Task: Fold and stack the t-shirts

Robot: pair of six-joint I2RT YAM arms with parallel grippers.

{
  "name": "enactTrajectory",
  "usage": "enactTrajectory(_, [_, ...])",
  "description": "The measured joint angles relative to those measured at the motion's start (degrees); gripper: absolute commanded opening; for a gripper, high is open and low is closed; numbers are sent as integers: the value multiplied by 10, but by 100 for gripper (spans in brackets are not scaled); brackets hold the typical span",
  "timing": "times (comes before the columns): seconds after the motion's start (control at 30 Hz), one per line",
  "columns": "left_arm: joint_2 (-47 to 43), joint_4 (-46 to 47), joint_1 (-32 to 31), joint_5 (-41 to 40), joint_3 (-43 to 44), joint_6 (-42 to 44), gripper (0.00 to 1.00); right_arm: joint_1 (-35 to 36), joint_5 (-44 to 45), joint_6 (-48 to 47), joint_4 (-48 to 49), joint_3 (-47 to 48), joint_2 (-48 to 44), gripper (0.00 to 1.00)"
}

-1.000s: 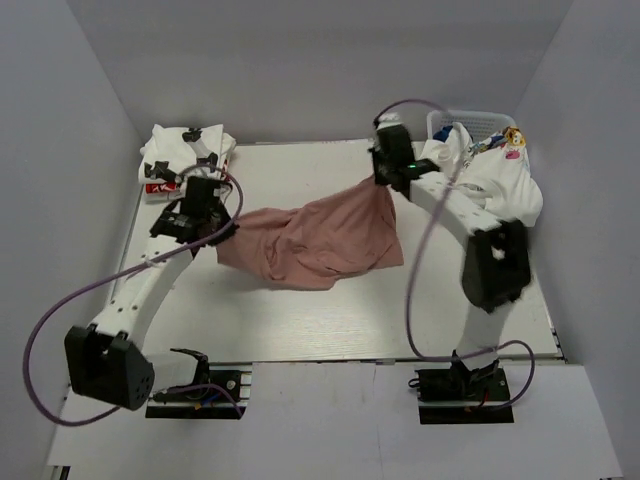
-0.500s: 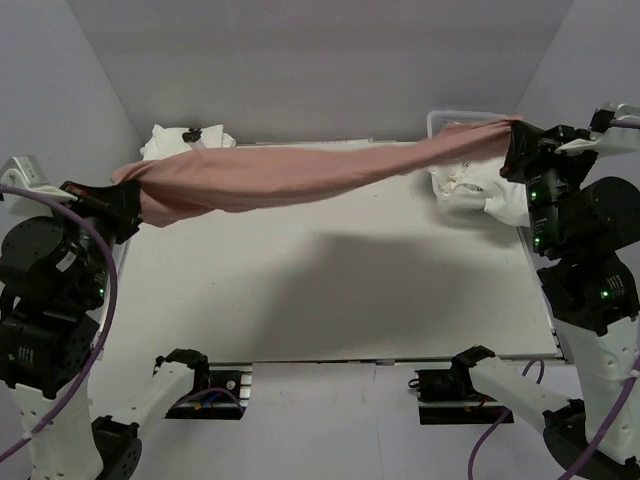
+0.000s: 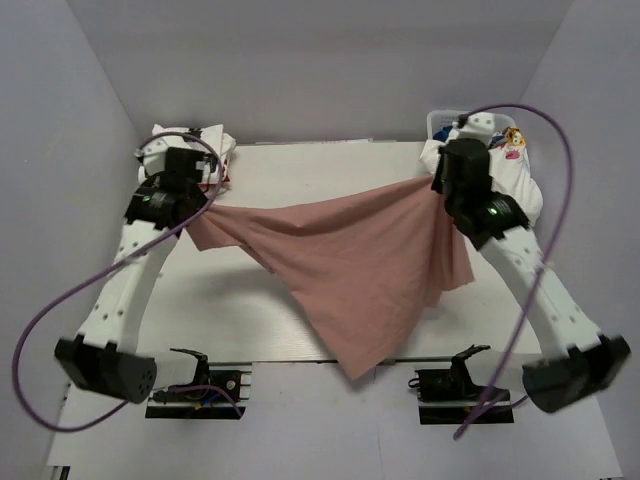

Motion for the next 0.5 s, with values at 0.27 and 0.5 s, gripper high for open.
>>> enactTrajectory(0.27, [153, 75, 17, 20, -119, -17, 87, -19, -81, -19, 23, 38, 281, 56])
enactTrajectory(0.5, [203, 70, 32, 19, -118, -30, 100, -2, -139, -40, -10, 62, 303, 90])
